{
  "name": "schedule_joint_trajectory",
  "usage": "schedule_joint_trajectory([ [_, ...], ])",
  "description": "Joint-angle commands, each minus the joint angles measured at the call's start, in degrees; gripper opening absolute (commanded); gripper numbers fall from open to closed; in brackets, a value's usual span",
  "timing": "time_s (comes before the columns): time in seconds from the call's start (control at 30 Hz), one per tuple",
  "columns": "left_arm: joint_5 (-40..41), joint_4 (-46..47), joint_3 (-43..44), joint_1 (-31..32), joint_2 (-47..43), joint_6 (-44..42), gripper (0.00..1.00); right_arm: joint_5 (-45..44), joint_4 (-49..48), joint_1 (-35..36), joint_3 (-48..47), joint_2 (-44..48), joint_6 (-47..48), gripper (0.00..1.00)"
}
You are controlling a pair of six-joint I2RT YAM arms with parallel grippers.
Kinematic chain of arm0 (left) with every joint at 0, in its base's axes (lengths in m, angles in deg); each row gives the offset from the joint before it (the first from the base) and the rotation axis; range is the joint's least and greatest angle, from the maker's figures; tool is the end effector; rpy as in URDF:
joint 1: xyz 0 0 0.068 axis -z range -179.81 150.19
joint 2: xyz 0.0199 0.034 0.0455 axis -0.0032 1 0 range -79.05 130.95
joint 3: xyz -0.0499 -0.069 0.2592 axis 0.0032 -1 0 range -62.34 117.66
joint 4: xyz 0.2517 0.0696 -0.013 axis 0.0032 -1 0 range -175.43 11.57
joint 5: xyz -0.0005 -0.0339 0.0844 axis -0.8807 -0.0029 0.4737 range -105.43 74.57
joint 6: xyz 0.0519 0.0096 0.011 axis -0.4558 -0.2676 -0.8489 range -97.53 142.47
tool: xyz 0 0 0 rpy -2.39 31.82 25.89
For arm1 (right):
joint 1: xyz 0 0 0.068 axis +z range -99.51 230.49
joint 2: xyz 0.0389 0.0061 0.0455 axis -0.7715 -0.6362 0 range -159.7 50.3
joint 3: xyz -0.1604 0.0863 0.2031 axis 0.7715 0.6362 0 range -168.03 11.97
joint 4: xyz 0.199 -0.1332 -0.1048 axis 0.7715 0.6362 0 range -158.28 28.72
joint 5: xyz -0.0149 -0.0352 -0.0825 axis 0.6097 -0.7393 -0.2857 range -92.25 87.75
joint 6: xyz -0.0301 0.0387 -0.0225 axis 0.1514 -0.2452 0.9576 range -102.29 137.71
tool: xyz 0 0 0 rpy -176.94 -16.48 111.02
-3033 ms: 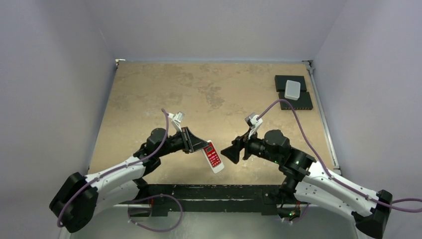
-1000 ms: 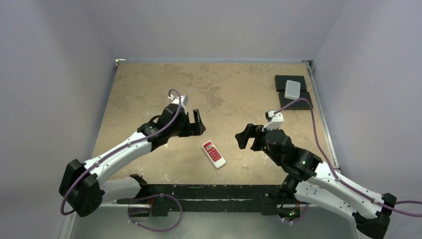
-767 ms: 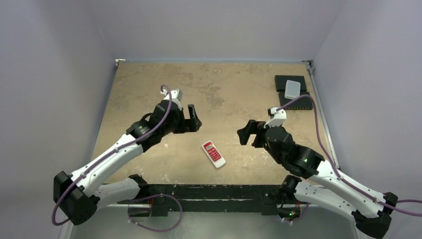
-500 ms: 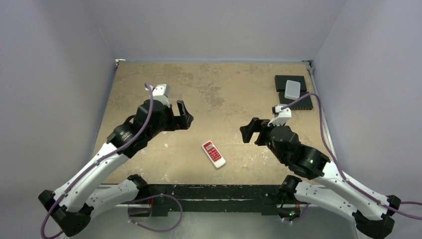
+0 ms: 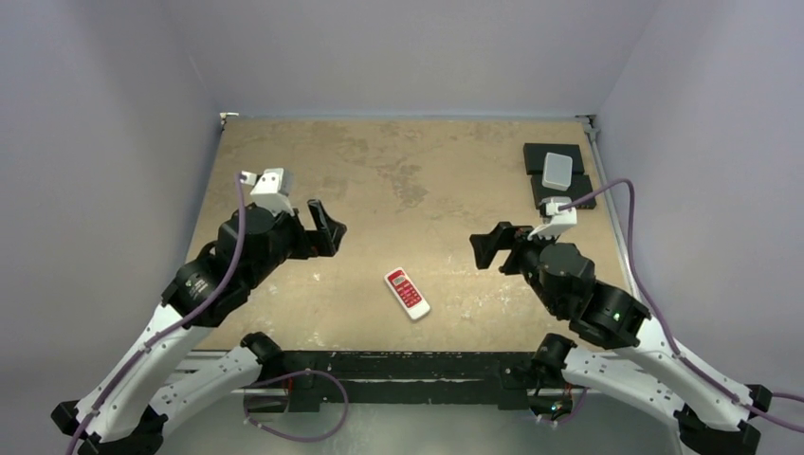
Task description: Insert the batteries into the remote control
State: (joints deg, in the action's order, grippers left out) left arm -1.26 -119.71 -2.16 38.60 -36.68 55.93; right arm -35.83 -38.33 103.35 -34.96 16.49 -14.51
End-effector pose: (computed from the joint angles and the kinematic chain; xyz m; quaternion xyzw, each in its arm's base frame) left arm 0.1147 -0.0799 0.3803 -0.0317 0.8319 -0.2359 0.5013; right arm 0.0911 0.0876 0.3444 0.0318 0.7871 0.2150 0.5772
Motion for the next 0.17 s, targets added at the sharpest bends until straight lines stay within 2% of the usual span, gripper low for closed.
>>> schedule_joint_trajectory([
  [0.0,0.99,-1.16,1.41,0.19,-1.18,-0.9,0.99,1.58,-0.52,-0.13,-2.45,0.76,3.03,0.99],
  [0.13,0.91,-1.21,1.26,0.17,-1.5,-0.8,0.99,-2.45,1.76,-0.13,-3.32,-0.74,1.15,0.99],
])
